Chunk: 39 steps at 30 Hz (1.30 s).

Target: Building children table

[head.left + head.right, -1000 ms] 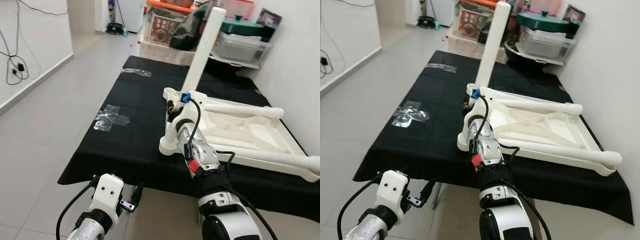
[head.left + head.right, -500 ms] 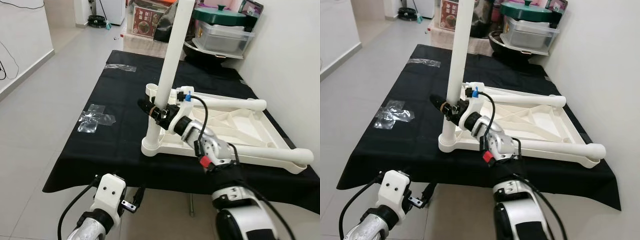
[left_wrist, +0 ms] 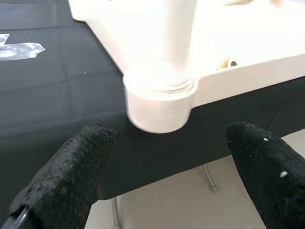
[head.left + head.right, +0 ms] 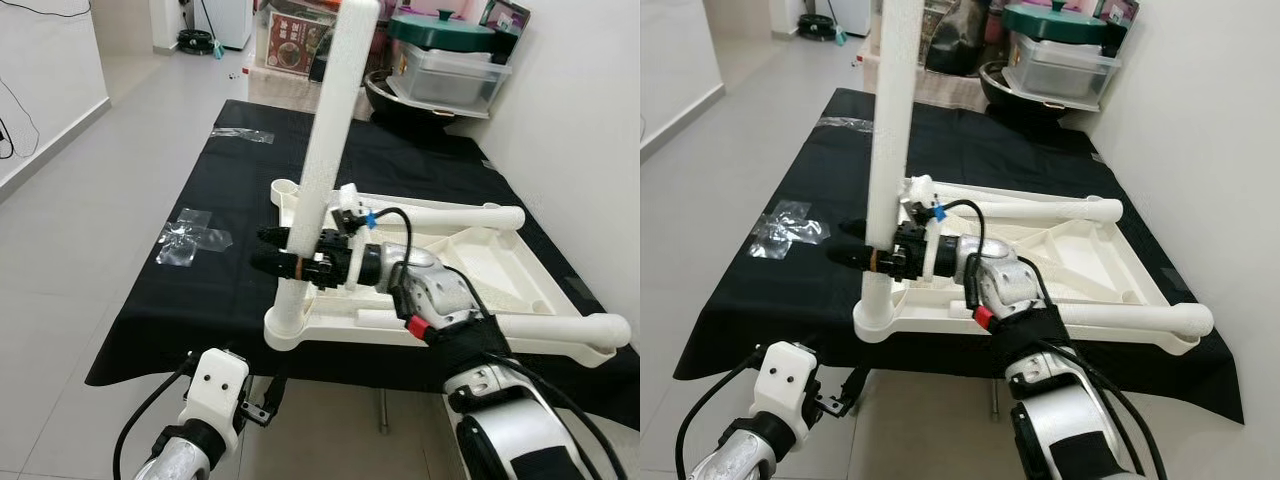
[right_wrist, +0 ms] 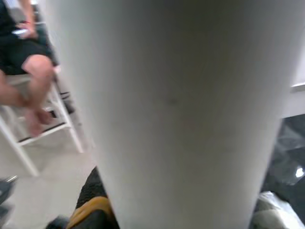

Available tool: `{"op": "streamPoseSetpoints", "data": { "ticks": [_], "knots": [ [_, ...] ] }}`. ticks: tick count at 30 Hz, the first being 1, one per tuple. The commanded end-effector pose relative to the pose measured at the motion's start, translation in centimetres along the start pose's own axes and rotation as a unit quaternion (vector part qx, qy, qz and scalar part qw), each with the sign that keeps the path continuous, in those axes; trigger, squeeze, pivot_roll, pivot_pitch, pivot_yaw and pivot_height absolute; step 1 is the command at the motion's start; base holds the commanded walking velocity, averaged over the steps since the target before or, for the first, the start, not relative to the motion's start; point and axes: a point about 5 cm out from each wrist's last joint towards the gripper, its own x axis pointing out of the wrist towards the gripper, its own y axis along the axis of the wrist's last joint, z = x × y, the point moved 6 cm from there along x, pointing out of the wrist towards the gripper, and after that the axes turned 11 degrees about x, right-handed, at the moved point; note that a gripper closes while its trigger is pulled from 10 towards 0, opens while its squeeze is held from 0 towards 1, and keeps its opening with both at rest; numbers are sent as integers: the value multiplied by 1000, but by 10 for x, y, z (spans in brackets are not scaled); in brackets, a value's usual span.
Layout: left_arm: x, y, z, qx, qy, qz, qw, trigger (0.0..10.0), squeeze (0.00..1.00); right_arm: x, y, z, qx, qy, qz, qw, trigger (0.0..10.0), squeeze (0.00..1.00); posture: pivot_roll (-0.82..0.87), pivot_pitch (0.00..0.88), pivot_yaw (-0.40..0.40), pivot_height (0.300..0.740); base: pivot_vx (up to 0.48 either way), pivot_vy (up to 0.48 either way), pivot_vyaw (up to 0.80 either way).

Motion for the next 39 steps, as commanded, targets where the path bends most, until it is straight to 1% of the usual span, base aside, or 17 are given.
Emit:
{"op": "streamPoseSetpoints", "data": {
  "ticks": [1,9,10,11,12,13,15,20,23,24,25,26,28,32,33,36,39],
  "knots": [
    [0,-3,5,-2,-7,-5,1000,10000,0,7,3,12,7,-58,13,998,0,0,145,7,-183,740,0,0,0],
    [1,-4,5,-3,-8,-6,1000,10000,0,4,7,47,5,-214,55,975,0,0,142,8,-182,740,0,0,0],
    [1,-4,4,-3,-9,-6,1000,10000,0,-16,6,74,37,-349,93,932,0,0,133,11,-176,740,0,0,0],
    [1,-4,4,-3,-9,-6,1000,10000,0,-16,6,74,37,-349,93,932,0,0,133,11,-176,740,0,0,0],
    [1,-4,4,-3,-9,-6,1000,10000,0,-43,0,93,58,-473,119,871,0,0,135,14,-175,740,0,0,0],
    [1,-4,4,-3,-9,-6,1000,10000,0,-43,0,93,58,-473,119,871,0,0,135,14,-175,740,0,0,0],
    [1,-4,4,-2,-9,-6,1000,10000,0,-85,-18,103,98,-618,147,766,0,0,139,14,-177,740,0,0,0],
    [1,-4,3,-1,-8,-6,1000,10000,0,-86,-29,96,119,-644,157,740,0,0,141,15,-176,740,0,0,0],
    [1,-4,3,-1,-8,-6,1000,10000,0,-81,-28,95,124,-635,163,745,39,0,135,16,-172,740,0,0,0],
    [2,-4,3,-2,-8,-6,1000,10000,0,-70,-24,94,131,-608,171,764,10000,0,134,14,-174,740,0,0,0],
    [2,-4,3,-2,-8,-6,1000,10000,0,-57,-20,91,138,-579,176,784,10000,0,133,14,-175,740,0,0,0],
    [2,-4,3,-2,-8,-6,1000,10000,0,-50,-16,88,132,-559,180,799,10000,914,133,14,-175,740,0,0,0],
    [2,-4,3,-2,-8,-5,1000,10000,0,-44,-14,86,136,-540,185,810,10000,1000,131,14,-175,740,0,0,0],
    [3,-4,3,-2,-8,-5,1000,10000,0,-40,-7,82,120,-520,190,824,10000,1000,134,13,-176,740,0,0,0],
    [3,-4,3,-2,-7,-5,1000,10000,0,-34,-5,79,124,-492,190,841,10000,0,133,13,-174,740,0,0,0],
    [3,-4,3,-2,-7,-5,1000,10000,0,-27,-1,75,121,-433,185,874,10000,0,134,13,-175,740,0,0,0],
    [3,-3,3,-2,-7,-5,1000,10000,0,-19,4,57,105,-269,134,948,10000,0,130,13,-174,740,0,0,0]
  ]
}}
